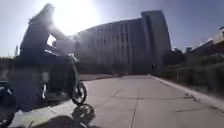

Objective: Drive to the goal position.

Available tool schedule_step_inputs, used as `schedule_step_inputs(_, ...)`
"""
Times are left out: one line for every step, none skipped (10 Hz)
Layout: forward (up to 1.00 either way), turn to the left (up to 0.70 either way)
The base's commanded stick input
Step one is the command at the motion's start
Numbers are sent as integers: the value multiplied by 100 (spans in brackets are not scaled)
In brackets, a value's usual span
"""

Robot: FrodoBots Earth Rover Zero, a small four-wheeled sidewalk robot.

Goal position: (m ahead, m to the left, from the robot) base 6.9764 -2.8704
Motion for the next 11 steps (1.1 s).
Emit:
schedule_step_inputs(91,-25)
schedule_step_inputs(90,-27)
schedule_step_inputs(87,-31)
schedule_step_inputs(86,-31)
schedule_step_inputs(86,-31)
schedule_step_inputs(85,-30)
schedule_step_inputs(84,-30)
schedule_step_inputs(84,-27)
schedule_step_inputs(85,-24)
schedule_step_inputs(85,-21)
schedule_step_inputs(86,-17)
